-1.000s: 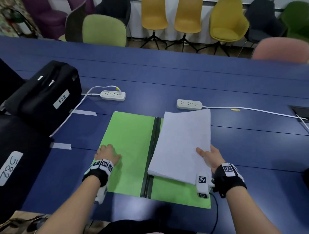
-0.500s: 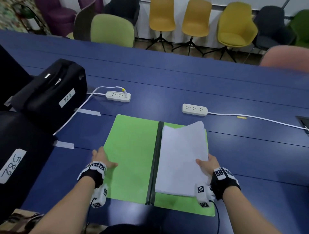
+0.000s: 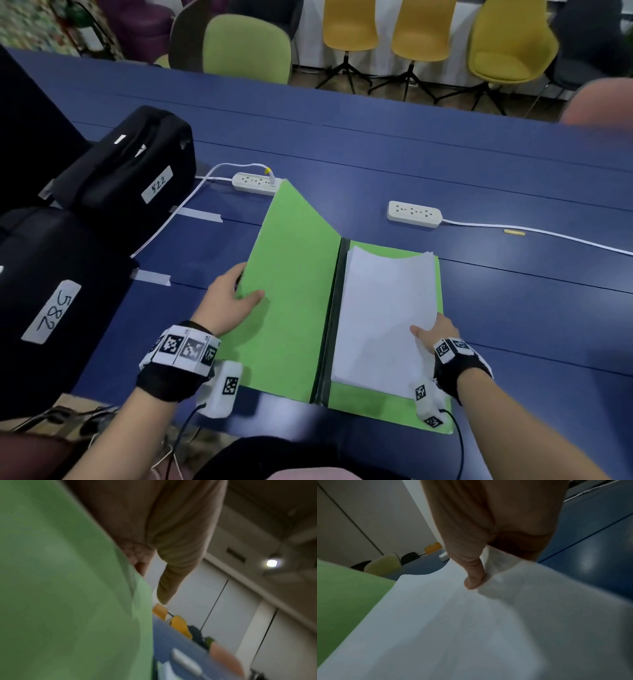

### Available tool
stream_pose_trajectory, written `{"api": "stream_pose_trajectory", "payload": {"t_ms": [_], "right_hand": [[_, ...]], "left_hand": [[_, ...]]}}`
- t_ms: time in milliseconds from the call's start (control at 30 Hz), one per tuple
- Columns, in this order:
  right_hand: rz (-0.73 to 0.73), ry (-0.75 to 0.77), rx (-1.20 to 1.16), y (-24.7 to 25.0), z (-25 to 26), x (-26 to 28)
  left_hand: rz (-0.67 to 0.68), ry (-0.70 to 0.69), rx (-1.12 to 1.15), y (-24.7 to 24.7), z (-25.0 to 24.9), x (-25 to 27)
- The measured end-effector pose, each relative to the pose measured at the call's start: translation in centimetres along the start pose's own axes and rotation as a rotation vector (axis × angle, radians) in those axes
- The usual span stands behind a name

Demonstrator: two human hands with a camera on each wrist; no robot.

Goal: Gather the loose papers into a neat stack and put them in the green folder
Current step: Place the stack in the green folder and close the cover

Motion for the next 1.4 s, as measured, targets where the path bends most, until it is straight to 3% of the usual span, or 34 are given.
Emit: {"api": "stream_pose_trajectory", "payload": {"t_ms": [133,200,333,433,500,600,700,867,1000,1167,1267,1400], "right_hand": [[0.046,-0.037,0.124,1.3,-0.2,-0.5],[-0.005,0.001,0.191,3.1,0.6,-0.9],[-0.065,0.341,-0.079,7.0,8.0,2.2],[0.114,0.604,-0.37,9.1,15.3,9.2],[0.192,0.705,-0.404,9.6,18.1,12.6],[0.146,0.789,-0.295,9.9,18.2,13.6],[0.14,0.687,-0.264,10.2,13.9,10.4],[0.107,0.39,-0.262,10.9,1.3,3.2],[0.057,0.21,-0.259,7.9,-5.3,-0.4],[0.019,0.044,-0.177,4.1,-8.1,-1.2],[0.141,0.052,-0.022,2.4,-7.3,0.1],[0.172,0.06,0.061,1.2,-5.6,0.9]], "left_hand": [[0.119,-0.06,0.14,0.1,-4.1,1.9],[0.142,-0.06,0.18,0.1,-5.4,2.6],[0.177,-0.026,0.207,0.1,-7.2,4.0],[0.272,-0.096,0.227,-1.2,-9.4,5.9],[0.396,-0.156,0.219,-2.9,-10.5,7.4],[0.498,-0.196,0.111,-6.0,-9.9,7.6],[0.454,-0.176,-0.02,-8.6,-6.9,5.8],[0.4,0.092,-0.128,-12.9,1.3,4.5],[0.4,0.165,-0.159,-16.2,4.1,4.0],[0.39,0.222,-0.113,-19.0,3.1,3.5],[0.412,0.247,-0.124,-20.4,3.2,4.0],[0.379,0.281,-0.073,-20.6,3.7,3.6]]}}
Point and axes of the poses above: each hand's wrist, its own x-axis away from the middle knuckle, its own y-axis out of the back of the hand, z = x × y, the point moved 8 cm from there along -x, towards the middle knuckle, and after that the axes turned 10 degrees about -z, right-handed, at the moved point
